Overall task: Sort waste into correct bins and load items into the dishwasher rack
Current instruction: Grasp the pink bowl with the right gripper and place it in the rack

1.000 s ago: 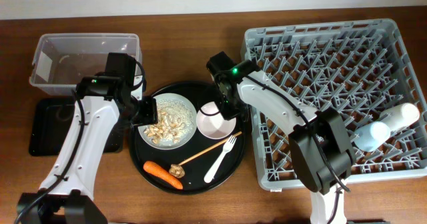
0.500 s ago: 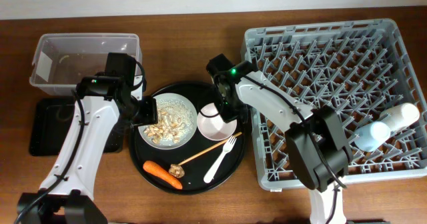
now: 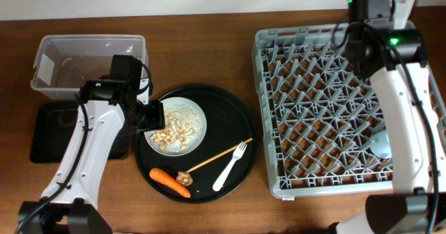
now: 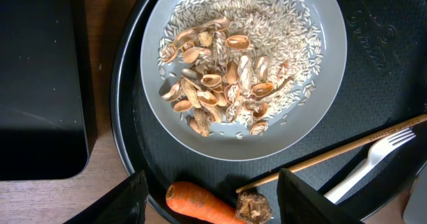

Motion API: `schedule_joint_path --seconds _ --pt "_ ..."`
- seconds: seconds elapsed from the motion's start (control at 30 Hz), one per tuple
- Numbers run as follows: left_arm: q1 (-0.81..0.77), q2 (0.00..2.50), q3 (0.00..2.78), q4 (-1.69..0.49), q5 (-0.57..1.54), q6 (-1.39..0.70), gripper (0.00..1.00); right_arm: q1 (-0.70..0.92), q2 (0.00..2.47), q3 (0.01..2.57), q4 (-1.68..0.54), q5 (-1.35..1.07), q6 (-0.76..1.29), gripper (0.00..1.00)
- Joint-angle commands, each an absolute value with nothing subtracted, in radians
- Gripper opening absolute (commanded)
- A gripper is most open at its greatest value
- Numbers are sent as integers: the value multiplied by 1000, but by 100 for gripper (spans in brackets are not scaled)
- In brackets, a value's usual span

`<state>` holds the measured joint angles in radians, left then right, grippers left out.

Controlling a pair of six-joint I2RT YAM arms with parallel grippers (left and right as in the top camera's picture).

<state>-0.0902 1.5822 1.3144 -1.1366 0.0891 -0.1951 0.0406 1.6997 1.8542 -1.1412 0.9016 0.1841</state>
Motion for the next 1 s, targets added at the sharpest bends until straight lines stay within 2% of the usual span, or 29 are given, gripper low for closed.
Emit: schedule_joint_path --seconds 0.0,0.17,0.23,0.43,0.47,0.53,0.6,0.8,0.9,0.93,0.97 --pt "-87 1583 1317 -1134 85 -196 61 -25 1807 1849 -1106 1148 245 4" --pt "-87 1583 1317 -1135 86 -196 61 -43 2065 1849 -1089 1190 245 4" --pt "-87 1583 1317 -1134 86 -196 61 -15 2111 1849 -1126 1177 317 4" --pt "-87 1583 1317 -1134 85 -196 62 46 2116 1849 -1157 998 339 4" --pt "-87 1583 1317 -1133 85 -196 62 45 2116 1849 -1161 1043 339 4" --pt "-87 1583 1317 -1133 85 -196 62 45 2116 1850 -1147 1327 357 4" --pt "-87 1583 1317 -1131 86 -196 62 39 2116 1850 -1140 1381 365 4" --pt "-87 1583 1317 -1130 86 -196 62 84 2159 1770 -1149 1320 402 4" --pt "-87 1583 1317 -1131 86 -196 62 127 2163 1719 -1145 1203 428 4" --pt "-87 1583 1317 -1130 86 -196 62 139 2163 1718 -1156 1198 428 5" --pt "-87 1583 1317 -1131 86 -196 62 151 2162 1718 -1173 1196 428 11"
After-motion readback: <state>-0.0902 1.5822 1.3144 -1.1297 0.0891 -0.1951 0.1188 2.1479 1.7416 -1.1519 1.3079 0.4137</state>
